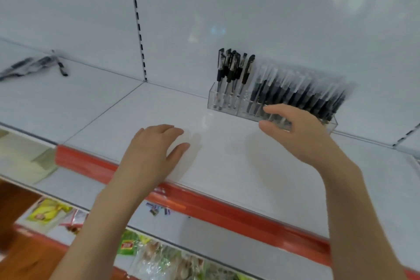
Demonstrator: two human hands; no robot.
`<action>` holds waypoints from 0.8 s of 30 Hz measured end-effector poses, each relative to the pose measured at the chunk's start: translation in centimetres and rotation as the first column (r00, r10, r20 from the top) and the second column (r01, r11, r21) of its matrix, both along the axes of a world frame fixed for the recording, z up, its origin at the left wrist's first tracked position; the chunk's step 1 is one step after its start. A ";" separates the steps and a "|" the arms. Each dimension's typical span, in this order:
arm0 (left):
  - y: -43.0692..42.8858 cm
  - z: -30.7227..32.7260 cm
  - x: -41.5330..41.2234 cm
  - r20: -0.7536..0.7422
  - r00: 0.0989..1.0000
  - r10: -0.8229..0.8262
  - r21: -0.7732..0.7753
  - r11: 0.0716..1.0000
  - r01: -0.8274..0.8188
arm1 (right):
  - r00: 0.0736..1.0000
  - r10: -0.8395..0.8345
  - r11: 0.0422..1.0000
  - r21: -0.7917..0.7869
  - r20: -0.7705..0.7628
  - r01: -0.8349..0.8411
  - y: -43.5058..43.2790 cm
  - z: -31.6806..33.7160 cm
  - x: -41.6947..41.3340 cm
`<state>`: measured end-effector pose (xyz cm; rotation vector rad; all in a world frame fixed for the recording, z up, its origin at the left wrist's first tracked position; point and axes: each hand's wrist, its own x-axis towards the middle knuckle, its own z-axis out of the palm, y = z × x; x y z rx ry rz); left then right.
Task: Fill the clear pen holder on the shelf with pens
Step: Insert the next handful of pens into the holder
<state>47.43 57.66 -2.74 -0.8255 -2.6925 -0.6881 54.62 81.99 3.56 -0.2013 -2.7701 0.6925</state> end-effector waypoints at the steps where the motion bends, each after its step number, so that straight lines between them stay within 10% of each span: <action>1: -1.0 0.0 0.6 -0.003 1.000 0.031 0.005 1.000 -0.031 | 1.000 0.012 1.000 -0.025 -0.023 -0.012 -0.9 -0.4 0.0; 15: -22.1 -5.9 9.9 0.317 0.703 0.636 -0.053 0.752 -0.657 | 0.776 0.630 0.755 -0.212 -0.027 -0.620 -25.5 -6.6 -4.1; 24: -40.7 -11.4 17.0 0.462 0.424 0.779 -0.325 0.593 -0.737 | 0.700 0.674 0.734 -0.319 0.235 -0.600 -41.3 -15.6 -2.3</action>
